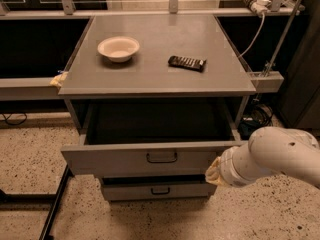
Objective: Close top drawer
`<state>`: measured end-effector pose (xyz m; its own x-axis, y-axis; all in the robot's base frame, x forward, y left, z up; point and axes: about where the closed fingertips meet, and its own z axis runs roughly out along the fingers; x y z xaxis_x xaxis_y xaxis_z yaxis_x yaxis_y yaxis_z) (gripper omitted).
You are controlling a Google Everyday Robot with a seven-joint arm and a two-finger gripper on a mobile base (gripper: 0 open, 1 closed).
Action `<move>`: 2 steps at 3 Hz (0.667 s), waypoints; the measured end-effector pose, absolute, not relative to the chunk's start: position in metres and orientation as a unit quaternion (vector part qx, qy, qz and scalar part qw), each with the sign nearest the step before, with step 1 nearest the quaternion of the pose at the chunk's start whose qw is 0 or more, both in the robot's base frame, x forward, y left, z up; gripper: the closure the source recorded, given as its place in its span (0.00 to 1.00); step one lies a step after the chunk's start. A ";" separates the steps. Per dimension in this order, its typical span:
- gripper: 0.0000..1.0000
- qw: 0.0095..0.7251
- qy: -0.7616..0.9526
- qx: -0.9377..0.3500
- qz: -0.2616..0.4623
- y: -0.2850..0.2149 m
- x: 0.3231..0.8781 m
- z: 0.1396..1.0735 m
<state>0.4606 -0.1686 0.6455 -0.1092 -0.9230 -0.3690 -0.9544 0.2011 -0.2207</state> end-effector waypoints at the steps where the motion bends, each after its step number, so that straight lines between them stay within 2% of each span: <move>1: 1.00 0.267 0.701 -0.661 0.020 -0.158 0.483 0.643; 2: 1.00 0.311 0.665 -0.678 0.023 -0.145 0.505 0.647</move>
Offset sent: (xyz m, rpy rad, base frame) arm 0.0702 0.0352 0.0100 0.1480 -0.2869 0.2306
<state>0.5049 -0.1453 0.6473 0.1141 -0.8883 -0.4448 -0.9168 0.0783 -0.3917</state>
